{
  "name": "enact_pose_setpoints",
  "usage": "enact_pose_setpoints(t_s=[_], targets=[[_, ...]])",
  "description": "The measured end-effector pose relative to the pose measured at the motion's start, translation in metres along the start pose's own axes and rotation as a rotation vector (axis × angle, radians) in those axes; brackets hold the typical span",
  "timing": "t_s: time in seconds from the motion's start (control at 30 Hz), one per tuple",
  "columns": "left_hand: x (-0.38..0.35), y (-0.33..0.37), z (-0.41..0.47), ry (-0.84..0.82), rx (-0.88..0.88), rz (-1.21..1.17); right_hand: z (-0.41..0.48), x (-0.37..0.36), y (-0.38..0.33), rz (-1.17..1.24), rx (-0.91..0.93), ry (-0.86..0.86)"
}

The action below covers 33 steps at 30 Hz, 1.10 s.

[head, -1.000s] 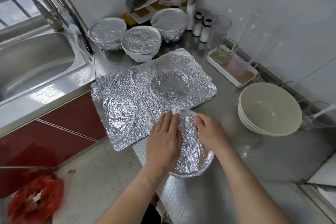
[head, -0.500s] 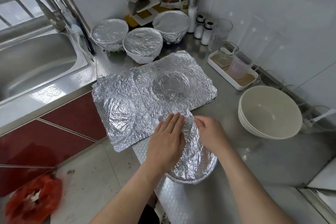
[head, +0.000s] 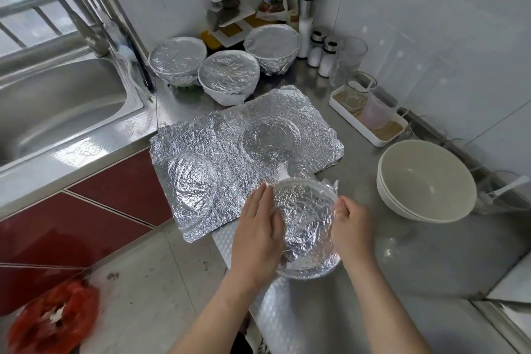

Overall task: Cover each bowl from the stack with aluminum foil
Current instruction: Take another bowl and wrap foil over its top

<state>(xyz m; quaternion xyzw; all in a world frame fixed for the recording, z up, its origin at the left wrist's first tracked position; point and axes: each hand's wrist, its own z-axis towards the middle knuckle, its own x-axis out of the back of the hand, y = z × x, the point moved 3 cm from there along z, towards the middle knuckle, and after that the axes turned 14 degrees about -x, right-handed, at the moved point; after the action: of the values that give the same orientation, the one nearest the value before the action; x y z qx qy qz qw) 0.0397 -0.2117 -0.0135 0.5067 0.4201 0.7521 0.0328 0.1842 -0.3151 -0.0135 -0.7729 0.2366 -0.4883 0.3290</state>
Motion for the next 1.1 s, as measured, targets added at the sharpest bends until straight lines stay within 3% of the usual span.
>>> enact_pose_setpoints(t_s=[0.1, 0.27, 0.5, 0.67, 0.77, 0.9, 1.0, 1.1], targets=[[-0.007, -0.002, -0.002, -0.013, 0.044, -0.002, -0.007, -0.009, 0.006, 0.039, -0.080, 0.004], [-0.011, -0.005, 0.000, -0.001, -0.030, 0.126, -0.001, -0.005, 0.000, 0.012, -0.101, -0.087], [-0.013, -0.003, 0.000, 0.012, -0.079, 0.185, 0.011, -0.012, -0.016, -0.229, 0.035, -0.151], [-0.016, -0.004, 0.002, -0.004, -0.076, 0.191, 0.009, -0.011, -0.009, -0.237, 0.050, -0.108], [-0.013, -0.001, 0.003, -0.009, -0.092, 0.205, 0.008, -0.009, -0.012, -0.190, 0.039, -0.176], [-0.007, 0.002, 0.003, -0.075, -0.125, 0.350, 0.009, -0.003, -0.016, -0.134, -0.030, -0.291], [-0.013, 0.011, 0.000, -0.221, -0.274, 0.474, 0.011, -0.004, -0.025, -0.180, 0.045, -0.324], [-0.023, 0.008, -0.003, -0.294, -0.298, 0.527, 0.010, -0.010, -0.028, -0.262, 0.111, -0.338]])
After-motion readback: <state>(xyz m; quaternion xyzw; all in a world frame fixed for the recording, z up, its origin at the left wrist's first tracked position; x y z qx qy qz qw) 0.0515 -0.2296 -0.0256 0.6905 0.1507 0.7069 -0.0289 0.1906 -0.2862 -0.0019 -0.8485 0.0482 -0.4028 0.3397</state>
